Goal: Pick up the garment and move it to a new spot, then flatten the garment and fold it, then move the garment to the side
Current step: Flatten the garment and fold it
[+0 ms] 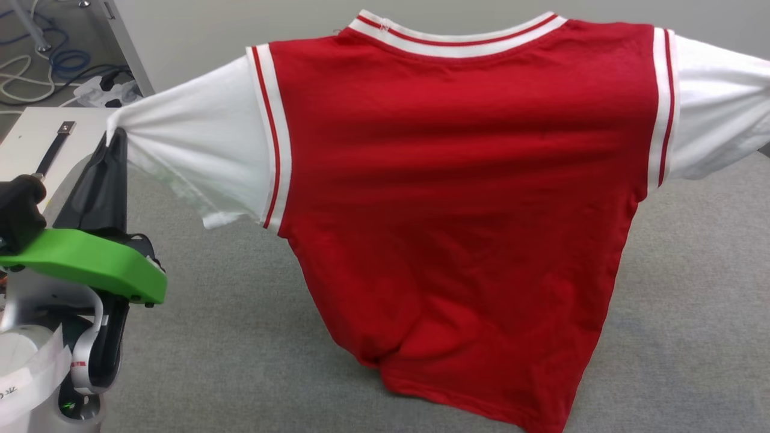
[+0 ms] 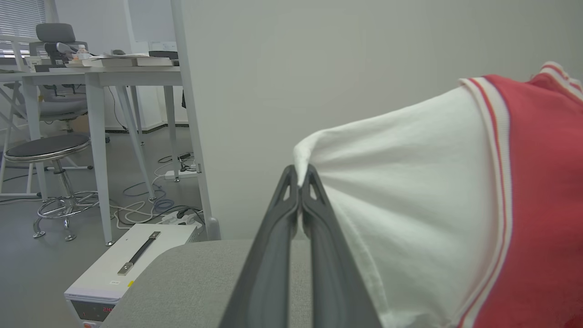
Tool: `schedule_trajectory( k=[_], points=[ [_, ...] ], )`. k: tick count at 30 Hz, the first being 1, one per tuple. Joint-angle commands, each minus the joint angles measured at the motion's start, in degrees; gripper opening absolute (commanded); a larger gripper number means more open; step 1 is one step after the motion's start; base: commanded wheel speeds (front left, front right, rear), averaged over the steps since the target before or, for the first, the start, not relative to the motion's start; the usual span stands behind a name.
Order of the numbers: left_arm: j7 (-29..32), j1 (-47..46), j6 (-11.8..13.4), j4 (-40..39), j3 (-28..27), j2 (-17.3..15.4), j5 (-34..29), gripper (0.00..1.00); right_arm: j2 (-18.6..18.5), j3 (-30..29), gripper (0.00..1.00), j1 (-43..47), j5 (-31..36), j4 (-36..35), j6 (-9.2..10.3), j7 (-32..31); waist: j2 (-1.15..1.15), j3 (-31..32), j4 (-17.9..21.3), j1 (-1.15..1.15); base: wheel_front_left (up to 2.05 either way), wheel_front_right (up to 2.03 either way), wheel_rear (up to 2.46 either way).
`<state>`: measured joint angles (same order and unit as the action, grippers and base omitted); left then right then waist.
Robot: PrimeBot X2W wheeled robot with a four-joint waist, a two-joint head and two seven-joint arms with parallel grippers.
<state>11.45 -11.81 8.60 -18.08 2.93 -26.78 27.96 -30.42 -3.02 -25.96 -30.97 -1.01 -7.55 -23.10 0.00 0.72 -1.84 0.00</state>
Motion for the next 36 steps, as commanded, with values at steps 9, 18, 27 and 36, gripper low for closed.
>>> schedule_trajectory(
  k=[9,18,27,36],
  points=[
    [-1.1,-2.9,-0.2,-2.2,-2.5,-2.7,-0.1,0.00,1.3,-2.5,0.00,-2.4,0.5,-2.4,0.06,0.9,0.00,-0.1,0.7,0.00,0.00,0.00,0.00],
    [-1.4,-14.9,-1.2,0.5,-3.8,-4.3,0.8,0.00,2.8,-3.2,0.00,-13.8,1.0,1.8,0.06,3.2,0.00,-5.7,0.4,0.00,0.00,0.00,0.00],
    [-2.0,-35.6,-4.4,11.5,-2.6,-5.3,2.4,0.00,2.2,0.4,0.00,-31.1,4.1,11.2,0.06,6.5,0.00,-15.9,0.2,0.00,0.00,0.00,0.00],
    [-6.9,-54.6,-8.1,25.2,-0.3,-5.4,1.1,0.00,2.3,3.2,0.00,-48.8,8.2,22.4,0.06,12.9,0.00,-26.2,0.1,0.00,0.00,0.00,0.00]
  ],
)
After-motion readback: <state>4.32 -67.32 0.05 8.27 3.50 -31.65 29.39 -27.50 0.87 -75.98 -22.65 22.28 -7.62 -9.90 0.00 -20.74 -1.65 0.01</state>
